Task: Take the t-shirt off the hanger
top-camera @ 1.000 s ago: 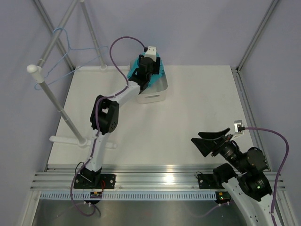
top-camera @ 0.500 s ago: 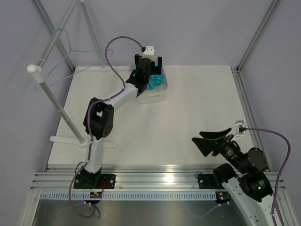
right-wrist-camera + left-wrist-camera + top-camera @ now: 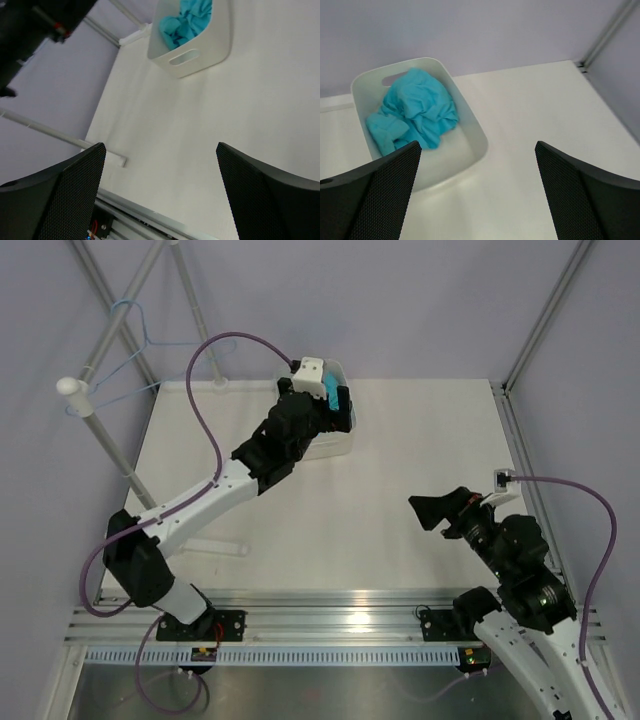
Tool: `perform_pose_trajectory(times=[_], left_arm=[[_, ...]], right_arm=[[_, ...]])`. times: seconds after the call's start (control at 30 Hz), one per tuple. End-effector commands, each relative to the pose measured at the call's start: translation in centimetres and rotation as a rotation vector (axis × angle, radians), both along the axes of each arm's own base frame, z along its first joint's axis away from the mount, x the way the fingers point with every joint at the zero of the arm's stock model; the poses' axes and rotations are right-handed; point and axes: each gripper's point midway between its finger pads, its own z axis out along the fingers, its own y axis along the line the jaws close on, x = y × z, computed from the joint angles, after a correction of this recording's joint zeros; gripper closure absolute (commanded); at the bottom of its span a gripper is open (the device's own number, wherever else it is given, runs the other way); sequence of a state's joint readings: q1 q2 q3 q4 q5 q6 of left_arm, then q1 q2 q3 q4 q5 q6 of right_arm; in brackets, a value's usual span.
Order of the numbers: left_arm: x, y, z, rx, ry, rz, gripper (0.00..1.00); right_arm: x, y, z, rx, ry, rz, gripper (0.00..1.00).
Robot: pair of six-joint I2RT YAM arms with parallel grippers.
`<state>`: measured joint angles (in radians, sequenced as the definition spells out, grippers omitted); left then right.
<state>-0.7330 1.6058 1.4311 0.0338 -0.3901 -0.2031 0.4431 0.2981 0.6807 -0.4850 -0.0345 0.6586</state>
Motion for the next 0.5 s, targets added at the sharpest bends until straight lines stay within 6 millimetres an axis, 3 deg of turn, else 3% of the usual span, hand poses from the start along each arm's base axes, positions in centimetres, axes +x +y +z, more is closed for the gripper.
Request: perform_pose_trajectory(times=[0.0, 0.07, 0.1, 0.2, 0.23, 0.27, 0.33, 0.37, 0.47], left_arm=[[-5.6, -0.8, -0.5, -0.031, 0.065, -0.082, 0.01], [-8.1, -1.4, -0.7, 0.002, 0.084, -0.126, 0.01], [-10.8, -2.2, -0.1, 0.011, 0.078, -0.176, 0.01], [-14.9, -2.2, -1.1, 0.042, 0.081, -0.208, 0.01], [-16.0, -1.1, 0.1, 0.003, 0.06, -0.196, 0.01], [-16.7, -0.6, -1.4, 0.017, 0.077, -0.197, 0.01], [-18.0, 0.3, -1.1, -0.022, 0.075, -0.225, 0.01], [-18.4, 0.8, -2.7, -0.006, 0.092, -0.228, 0.01], [-19.4, 1.9, -2.6, -0.033, 0.055, -0.258, 0.01]], right_arm=[[2.4, -1.1, -0.2, -0.103, 0.059, -0.101, 0.0], [3.9, -0.4, -1.7, -0.193, 0.136, -0.08, 0.0], [4.1, -0.8, -1.6, -0.24, 0.15, -0.089, 0.01], [5.8, -1.5, -2.3, -0.327, 0.182, -0.139, 0.01], [6.1, -1.6, -2.3, -0.34, 0.182, -0.145, 0.01], [6.3, -1.8, -2.3, -0.351, 0.184, -0.159, 0.0], [6.7, -2.0, -1.8, -0.343, 0.176, -0.181, 0.0], [6.8, -2.3, -1.6, -0.338, 0.169, -0.202, 0.01], [7.0, -2.2, -1.9, -0.342, 0.146, -0.196, 0.0]])
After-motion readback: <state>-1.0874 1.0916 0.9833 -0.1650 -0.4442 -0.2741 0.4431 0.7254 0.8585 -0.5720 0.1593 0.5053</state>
